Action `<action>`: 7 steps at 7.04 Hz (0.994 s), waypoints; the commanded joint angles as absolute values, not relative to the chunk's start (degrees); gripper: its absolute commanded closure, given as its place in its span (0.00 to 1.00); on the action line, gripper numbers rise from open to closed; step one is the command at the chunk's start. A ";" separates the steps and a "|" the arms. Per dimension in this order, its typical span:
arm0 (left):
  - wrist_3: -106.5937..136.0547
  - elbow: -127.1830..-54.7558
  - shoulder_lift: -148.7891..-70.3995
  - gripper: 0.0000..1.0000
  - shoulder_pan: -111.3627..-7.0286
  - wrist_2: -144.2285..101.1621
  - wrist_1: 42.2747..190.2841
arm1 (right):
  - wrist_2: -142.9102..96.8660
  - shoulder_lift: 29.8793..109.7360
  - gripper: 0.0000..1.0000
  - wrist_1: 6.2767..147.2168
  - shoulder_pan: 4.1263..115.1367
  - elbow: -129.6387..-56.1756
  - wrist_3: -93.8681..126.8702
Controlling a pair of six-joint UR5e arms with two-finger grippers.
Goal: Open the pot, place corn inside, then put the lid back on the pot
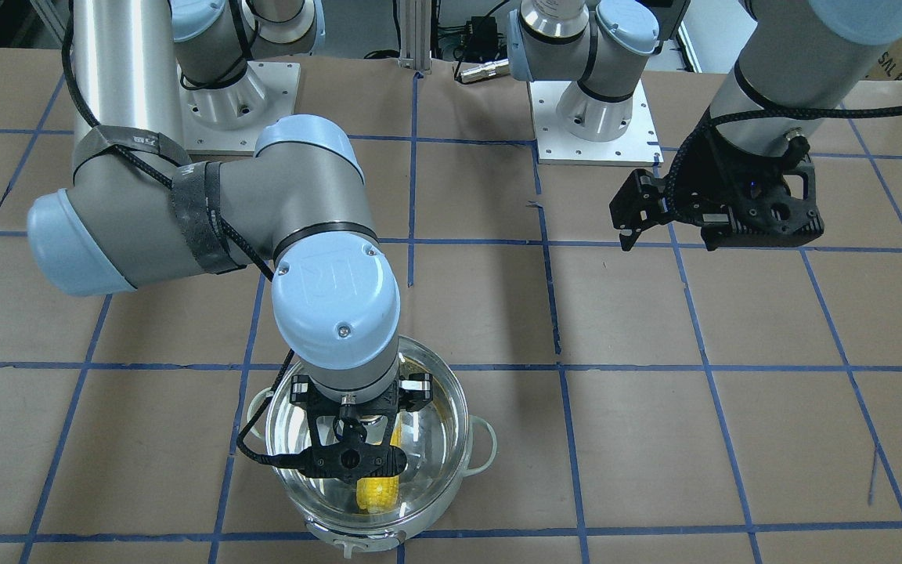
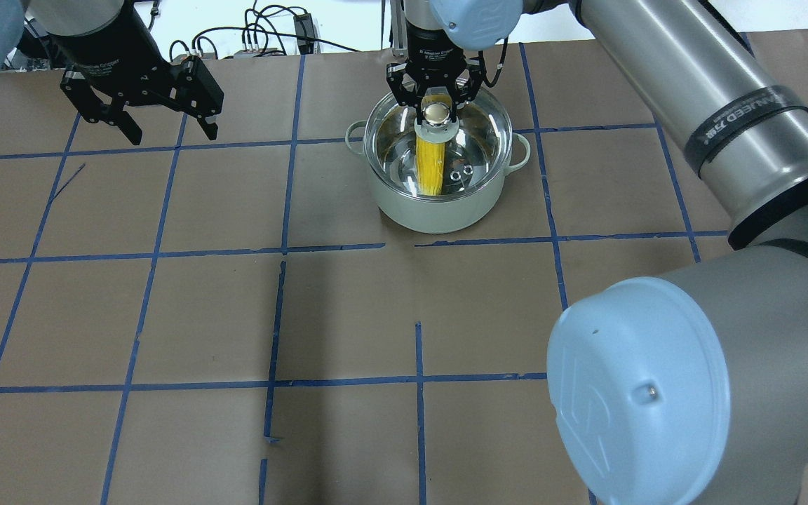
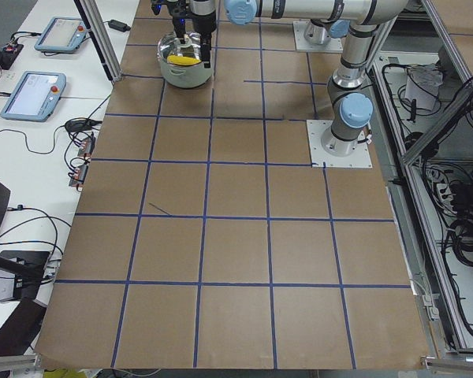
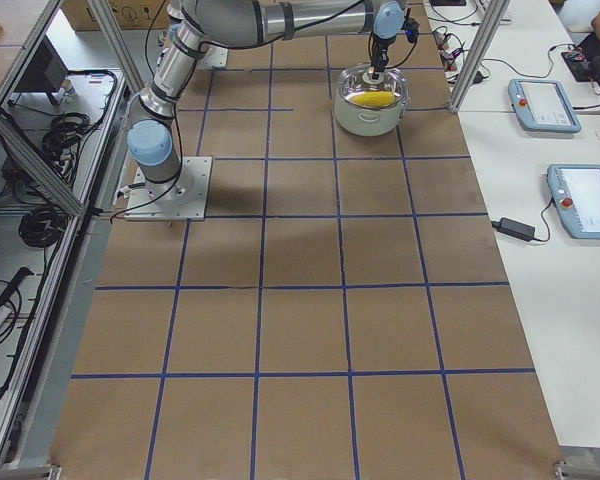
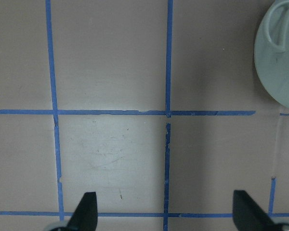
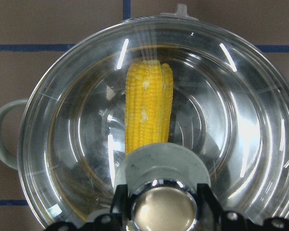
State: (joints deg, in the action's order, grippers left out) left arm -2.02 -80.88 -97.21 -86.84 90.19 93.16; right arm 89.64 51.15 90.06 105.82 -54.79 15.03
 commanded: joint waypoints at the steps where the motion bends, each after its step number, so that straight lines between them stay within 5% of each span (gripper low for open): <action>1: -2.02 -80.86 -97.21 0.00 -86.84 90.18 93.16 | 89.65 51.24 0.76 89.39 105.82 -54.76 15.20; 7: -2.02 -80.86 -97.12 0.00 -86.84 90.18 93.16 | 88.24 50.89 0.74 90.26 105.56 -54.14 15.12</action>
